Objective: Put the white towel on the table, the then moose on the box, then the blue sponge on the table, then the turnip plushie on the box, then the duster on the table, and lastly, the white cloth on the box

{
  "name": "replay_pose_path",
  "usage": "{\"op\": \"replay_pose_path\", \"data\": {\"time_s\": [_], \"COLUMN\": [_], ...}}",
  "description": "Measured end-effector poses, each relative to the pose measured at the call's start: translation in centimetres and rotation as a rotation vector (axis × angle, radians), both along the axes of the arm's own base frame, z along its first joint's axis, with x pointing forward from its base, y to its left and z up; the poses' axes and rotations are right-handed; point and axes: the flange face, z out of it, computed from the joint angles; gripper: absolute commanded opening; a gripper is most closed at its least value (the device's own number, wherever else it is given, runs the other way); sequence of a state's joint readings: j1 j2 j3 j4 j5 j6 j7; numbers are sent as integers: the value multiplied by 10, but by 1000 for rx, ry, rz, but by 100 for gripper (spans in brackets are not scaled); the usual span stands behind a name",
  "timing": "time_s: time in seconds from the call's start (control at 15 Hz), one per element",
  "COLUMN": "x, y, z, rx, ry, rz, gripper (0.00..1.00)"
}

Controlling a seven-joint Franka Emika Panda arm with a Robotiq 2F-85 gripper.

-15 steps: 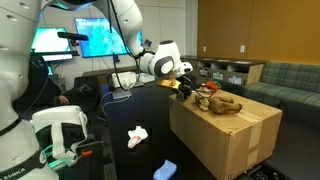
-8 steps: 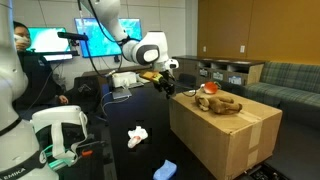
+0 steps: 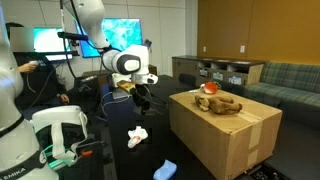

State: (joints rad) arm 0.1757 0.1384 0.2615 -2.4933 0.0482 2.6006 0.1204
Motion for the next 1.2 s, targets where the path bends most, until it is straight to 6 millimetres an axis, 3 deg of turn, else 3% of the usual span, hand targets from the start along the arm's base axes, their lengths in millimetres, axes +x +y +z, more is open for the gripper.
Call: {"op": "replay_pose_path", "data": {"time_s": [0.2, 0.47, 0.8, 1.13, 1.2], "x": [-23, -30, -10, 16, 22], "y": [16, 35, 52, 54, 50], "z": [-36, -91, -145, -174, -177], "rx": [-47, -74, -93, -103, -108], "ry": [4, -8, -12, -25, -32], "rz": [-55, -81, -74, -77, -80], "gripper": [35, 35, 35, 35, 41]}}
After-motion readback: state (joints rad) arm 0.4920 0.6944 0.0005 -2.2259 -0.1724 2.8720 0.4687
